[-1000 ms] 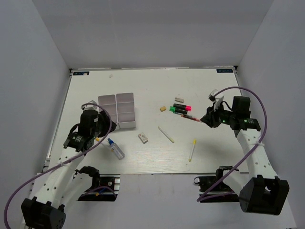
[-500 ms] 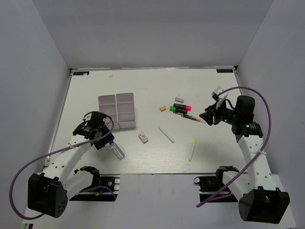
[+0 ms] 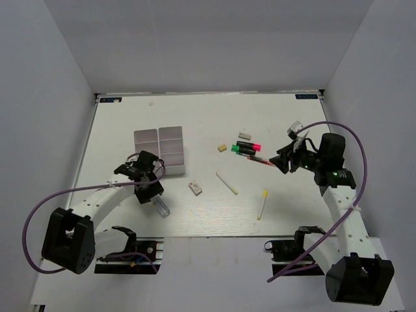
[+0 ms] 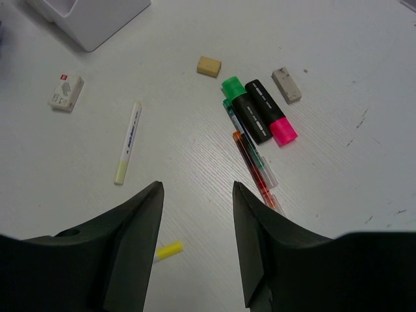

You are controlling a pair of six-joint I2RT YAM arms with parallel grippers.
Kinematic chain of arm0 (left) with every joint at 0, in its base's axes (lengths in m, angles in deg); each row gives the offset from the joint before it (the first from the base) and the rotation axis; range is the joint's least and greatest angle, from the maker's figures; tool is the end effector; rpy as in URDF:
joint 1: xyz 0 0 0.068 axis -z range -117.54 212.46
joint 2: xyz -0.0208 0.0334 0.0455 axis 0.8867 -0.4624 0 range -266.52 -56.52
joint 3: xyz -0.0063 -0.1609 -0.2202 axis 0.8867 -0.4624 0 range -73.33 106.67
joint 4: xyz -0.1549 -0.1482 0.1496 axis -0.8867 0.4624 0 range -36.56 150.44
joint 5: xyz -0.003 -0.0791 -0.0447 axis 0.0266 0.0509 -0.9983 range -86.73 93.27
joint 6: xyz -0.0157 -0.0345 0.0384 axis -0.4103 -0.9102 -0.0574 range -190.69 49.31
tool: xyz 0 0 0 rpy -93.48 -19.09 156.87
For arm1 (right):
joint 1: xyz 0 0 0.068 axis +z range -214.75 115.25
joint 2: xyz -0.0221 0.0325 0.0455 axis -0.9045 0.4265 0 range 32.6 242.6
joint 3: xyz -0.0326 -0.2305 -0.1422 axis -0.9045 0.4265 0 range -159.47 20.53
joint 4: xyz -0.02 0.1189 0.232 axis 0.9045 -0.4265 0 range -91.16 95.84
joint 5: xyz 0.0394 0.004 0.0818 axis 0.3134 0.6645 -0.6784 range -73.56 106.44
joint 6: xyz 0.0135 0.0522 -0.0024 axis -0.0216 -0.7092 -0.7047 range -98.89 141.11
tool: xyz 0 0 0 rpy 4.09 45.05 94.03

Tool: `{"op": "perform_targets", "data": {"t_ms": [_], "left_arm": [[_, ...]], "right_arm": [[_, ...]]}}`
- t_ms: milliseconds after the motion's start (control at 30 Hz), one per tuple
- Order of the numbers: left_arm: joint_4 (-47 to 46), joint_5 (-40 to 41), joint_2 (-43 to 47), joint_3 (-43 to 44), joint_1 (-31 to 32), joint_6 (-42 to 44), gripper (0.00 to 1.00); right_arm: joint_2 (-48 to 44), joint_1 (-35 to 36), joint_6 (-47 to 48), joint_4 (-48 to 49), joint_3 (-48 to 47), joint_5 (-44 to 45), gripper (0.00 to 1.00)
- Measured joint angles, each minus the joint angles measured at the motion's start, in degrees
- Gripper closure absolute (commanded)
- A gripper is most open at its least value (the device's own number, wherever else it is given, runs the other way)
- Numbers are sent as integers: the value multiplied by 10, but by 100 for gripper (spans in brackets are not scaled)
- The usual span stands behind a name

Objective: Sort the stationery into containers
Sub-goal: Pick up the stationery from the center of the board.

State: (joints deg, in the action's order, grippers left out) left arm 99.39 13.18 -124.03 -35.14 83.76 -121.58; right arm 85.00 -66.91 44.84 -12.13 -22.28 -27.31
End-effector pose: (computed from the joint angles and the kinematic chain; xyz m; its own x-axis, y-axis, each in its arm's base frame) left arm 0.1789 -0.0632 0.1843 -0.8144 -0.5029 -0.2895 -0.4991 0.8616 -0.0924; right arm 0.1996 0.0170 0.2948 -0.1879 -0.2838 -0.9403 -0.7220 0.6890 -0.0637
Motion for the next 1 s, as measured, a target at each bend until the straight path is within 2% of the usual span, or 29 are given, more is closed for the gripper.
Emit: {"op": "perform_targets", "data": {"t_ms": [167,267,400,533,600,767,1000], "left_arm": [[-22,2,-35,0,21,-11,44],[-32,7,-52,0,34,-18,50],[-44,13,-64,0,46,-26,50],[-53,19,-68,0,57,-33,52],[-58,22,-68,-2,61,-36,55],[-66,31,-68,-3,72,-40,55],[-90,33,-71,-19,89,-47,47]], "right_arm": [[-16,-1,0,2,6,-2,47],[-20,-1,0,2,6,-3,47],[-21,-1,0,2,6,-3,47],[-21,-1,0,2,6,-4,42],[-21,-1,0,2,6,-4,41],[-21,-1,0,2,7,-6,41],[-25,-2,0,1,14,-7,40]]}}
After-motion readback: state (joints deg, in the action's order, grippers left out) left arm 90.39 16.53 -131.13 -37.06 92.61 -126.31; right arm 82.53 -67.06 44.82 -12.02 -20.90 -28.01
